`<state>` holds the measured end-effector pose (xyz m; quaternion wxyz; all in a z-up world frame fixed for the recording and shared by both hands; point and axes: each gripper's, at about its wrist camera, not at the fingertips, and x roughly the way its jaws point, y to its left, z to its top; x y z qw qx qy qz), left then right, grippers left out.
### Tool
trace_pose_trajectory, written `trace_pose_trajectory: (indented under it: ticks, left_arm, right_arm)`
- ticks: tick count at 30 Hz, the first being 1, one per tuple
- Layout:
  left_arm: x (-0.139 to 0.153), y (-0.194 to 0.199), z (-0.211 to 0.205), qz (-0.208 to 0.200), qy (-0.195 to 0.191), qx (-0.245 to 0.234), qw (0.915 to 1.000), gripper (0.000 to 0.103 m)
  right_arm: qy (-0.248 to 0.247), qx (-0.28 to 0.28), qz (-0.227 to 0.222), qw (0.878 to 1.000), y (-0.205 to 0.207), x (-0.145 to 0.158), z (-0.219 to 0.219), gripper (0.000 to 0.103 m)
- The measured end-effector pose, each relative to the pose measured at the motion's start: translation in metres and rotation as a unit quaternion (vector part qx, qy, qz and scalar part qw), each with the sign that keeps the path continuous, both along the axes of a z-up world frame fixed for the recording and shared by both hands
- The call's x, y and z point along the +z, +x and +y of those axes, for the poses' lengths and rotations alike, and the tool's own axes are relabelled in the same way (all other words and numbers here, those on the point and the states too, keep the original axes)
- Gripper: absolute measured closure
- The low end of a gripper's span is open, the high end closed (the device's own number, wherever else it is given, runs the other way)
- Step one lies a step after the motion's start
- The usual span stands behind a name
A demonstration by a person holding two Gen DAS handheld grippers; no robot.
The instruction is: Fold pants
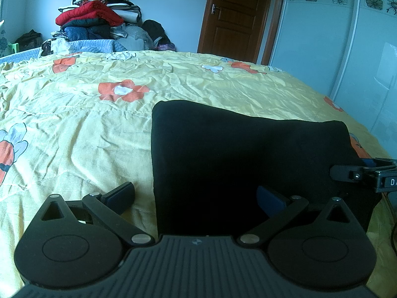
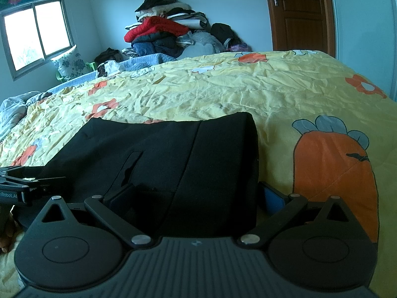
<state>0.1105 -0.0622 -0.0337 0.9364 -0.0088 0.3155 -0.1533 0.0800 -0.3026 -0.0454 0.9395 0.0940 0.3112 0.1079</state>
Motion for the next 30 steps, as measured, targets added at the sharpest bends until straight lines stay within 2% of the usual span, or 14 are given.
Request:
trace_pose_trajectory:
  ticks: [7, 10, 15, 20, 21, 22, 24, 26, 27, 29, 30]
  left_arm:
    - [0.001, 0.0, 0.001, 0.001, -0.009, -0.006, 0.9999, 0.0]
    - [0.001, -0.002, 0.002, 0.002, -0.008, -0.014, 0.9999, 0.0]
    - [0.001, -0.002, 0.0, 0.002, 0.005, -0.022, 0.9997, 0.0]
    - [0.003, 0.001, 0.007, 0.008, -0.017, -0.041, 0.999, 0.004]
    - [0.003, 0.001, 0.008, 0.007, -0.021, -0.047, 0.9987, 0.012]
    - [0.004, 0.001, 0.009, 0.006, -0.026, -0.055, 0.9981, 0.027]
    - [0.005, 0.002, 0.01, 0.009, -0.036, -0.059, 0.9976, 0.038]
    - [0.007, 0.004, 0.013, 0.013, -0.048, -0.056, 0.9972, 0.051]
    - [0.008, 0.004, 0.015, 0.014, -0.057, -0.057, 0.9967, 0.06]
    - [0.011, 0.006, 0.018, 0.015, -0.066, -0.054, 0.9963, 0.07]
    - [0.012, 0.006, 0.018, 0.013, -0.067, -0.051, 0.9963, 0.078]
  right_arm:
    - [0.007, -0.003, 0.002, 1.0, -0.001, 0.0, -0.002, 0.0]
    - [0.0, 0.009, 0.027, 1.0, 0.004, 0.006, 0.0, 0.0]
    - [0.03, 0.031, 0.021, 0.999, 0.006, 0.004, -0.007, 0.0]
    - [0.058, 0.047, 0.03, 0.997, 0.011, 0.006, -0.013, 0.0]
    - [0.065, 0.047, 0.032, 0.996, 0.011, 0.007, -0.015, 0.0]
    - [0.072, 0.048, 0.032, 0.996, 0.011, 0.006, -0.015, 0.0]
    - [0.071, 0.057, 0.03, 0.995, 0.011, 0.007, -0.014, 0.001]
    - [0.064, 0.055, 0.029, 0.996, 0.009, 0.008, -0.013, 0.009]
    - [0.063, 0.053, 0.03, 0.996, 0.009, 0.008, -0.013, 0.01]
    - [0.074, 0.055, 0.028, 0.995, 0.01, 0.008, -0.017, 0.01]
    - [0.083, 0.055, 0.023, 0.995, 0.011, 0.006, -0.019, 0.01]
